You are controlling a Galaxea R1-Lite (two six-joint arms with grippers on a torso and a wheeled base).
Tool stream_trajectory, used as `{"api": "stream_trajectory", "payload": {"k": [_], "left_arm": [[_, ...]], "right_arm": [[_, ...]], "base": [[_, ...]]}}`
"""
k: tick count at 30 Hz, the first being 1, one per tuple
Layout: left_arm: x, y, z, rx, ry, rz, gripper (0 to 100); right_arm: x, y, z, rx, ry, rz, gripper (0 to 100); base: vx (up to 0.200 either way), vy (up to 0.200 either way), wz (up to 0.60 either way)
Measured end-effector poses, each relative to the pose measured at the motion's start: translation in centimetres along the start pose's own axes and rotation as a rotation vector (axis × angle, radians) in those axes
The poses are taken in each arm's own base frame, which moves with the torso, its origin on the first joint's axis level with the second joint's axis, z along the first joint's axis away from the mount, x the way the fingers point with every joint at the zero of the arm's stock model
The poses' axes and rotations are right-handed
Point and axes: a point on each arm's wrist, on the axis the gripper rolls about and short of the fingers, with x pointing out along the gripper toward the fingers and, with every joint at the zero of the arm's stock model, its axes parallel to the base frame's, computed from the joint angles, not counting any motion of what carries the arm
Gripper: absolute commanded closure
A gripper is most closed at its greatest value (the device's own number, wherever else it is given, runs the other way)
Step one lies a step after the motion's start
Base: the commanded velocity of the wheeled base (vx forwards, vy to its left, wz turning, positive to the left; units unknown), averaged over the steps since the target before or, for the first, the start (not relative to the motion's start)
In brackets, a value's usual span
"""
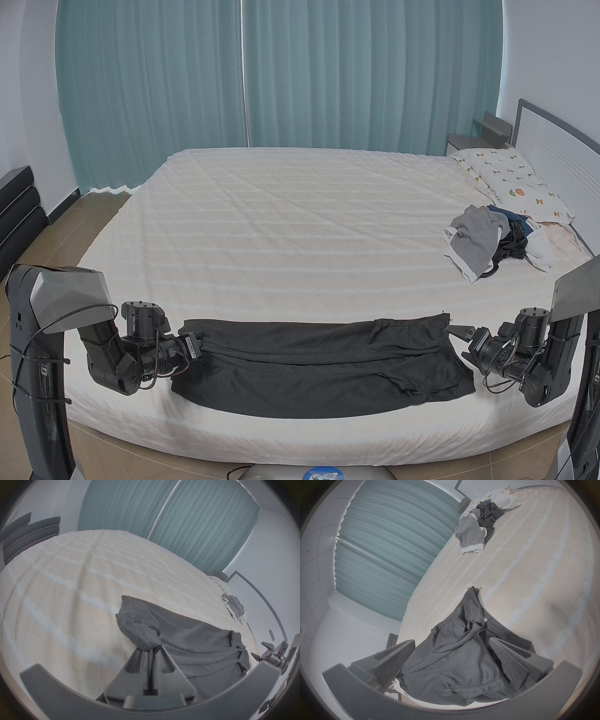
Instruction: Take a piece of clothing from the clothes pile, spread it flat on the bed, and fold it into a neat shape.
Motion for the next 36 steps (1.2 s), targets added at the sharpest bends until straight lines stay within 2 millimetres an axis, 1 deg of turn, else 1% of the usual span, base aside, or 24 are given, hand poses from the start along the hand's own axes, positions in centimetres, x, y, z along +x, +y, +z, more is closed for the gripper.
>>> {"api": "stream_trajectory", "payload": {"k": [8, 14, 29, 31, 36], "left_arm": [[0.0, 0.0, 0.1, -0.004, -0.004, 0.001, 100], [0.1, -0.3, 0.2, -0.023, -0.01, -0.005, 100], [0.0, -0.8, 0.7, -0.052, -0.029, -0.014, 100], [0.0, -1.0, 0.9, -0.071, -0.043, -0.008, 100], [0.0, -2.5, 1.2, -0.074, -0.081, -0.006, 100]], "right_arm": [[0.0, 0.0, 0.0, 0.0, 0.001, 0.0, 0], [0.0, 0.0, 0.1, 0.0, -0.003, 0.0, 0], [0.0, 0.0, 0.3, 0.0, -0.012, 0.001, 0], [0.0, -0.1, 0.3, 0.0, -0.012, 0.001, 0], [0.1, -0.1, 0.2, 0.0, -0.01, 0.001, 0]], "base": [[0.0, 0.0, 0.0], [-0.2, 0.0, 0.0], [0.0, 0.0, 0.0], [0.0, -0.2, 0.0], [0.0, -0.2, 0.0]]}}
